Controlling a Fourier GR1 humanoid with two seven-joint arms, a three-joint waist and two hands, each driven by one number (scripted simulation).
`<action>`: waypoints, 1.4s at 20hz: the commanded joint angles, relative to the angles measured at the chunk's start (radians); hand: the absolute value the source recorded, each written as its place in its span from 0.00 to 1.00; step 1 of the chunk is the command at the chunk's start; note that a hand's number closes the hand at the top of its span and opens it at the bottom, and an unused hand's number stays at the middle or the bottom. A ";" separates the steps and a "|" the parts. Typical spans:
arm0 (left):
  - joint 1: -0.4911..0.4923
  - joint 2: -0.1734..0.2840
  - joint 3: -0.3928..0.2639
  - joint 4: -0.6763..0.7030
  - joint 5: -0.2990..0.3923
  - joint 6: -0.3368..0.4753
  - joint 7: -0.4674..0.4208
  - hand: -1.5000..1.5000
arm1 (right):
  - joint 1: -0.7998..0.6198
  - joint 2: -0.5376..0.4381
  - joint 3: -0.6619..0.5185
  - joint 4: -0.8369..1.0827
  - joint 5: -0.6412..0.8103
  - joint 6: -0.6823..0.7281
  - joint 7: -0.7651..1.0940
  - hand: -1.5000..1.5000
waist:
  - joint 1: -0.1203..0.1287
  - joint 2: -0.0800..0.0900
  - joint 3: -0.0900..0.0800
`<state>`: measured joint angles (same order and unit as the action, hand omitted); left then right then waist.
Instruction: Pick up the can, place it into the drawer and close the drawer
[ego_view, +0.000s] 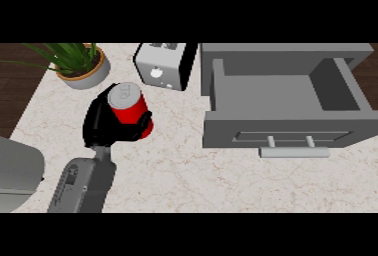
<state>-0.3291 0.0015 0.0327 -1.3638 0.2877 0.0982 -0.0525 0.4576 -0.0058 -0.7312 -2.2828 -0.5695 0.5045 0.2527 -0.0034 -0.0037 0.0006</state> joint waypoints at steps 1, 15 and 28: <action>-0.080 -0.001 -0.026 -0.098 -0.014 0.084 0.140 1.00 | 0.001 -0.037 -0.052 0.027 -0.060 0.020 0.007 0.00 | -0.004 0.001 0.000; -0.398 -0.001 -0.105 0.012 -0.063 0.293 0.239 1.00 | -0.029 0.005 0.058 -0.022 0.052 -0.066 0.008 0.00 | -0.009 0.004 0.000; -0.747 -0.001 -0.138 0.334 0.005 0.445 0.221 1.00 | 0.028 0.005 0.034 -0.030 -0.010 -0.014 -0.007 0.00 | -0.034 0.006 0.000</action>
<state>-0.9708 0.0003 -0.1105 -1.1503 0.2679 0.5083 0.1838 0.4323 -0.0068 -0.6864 -2.2893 -0.5435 0.4690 0.2628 -0.0224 0.0012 0.0003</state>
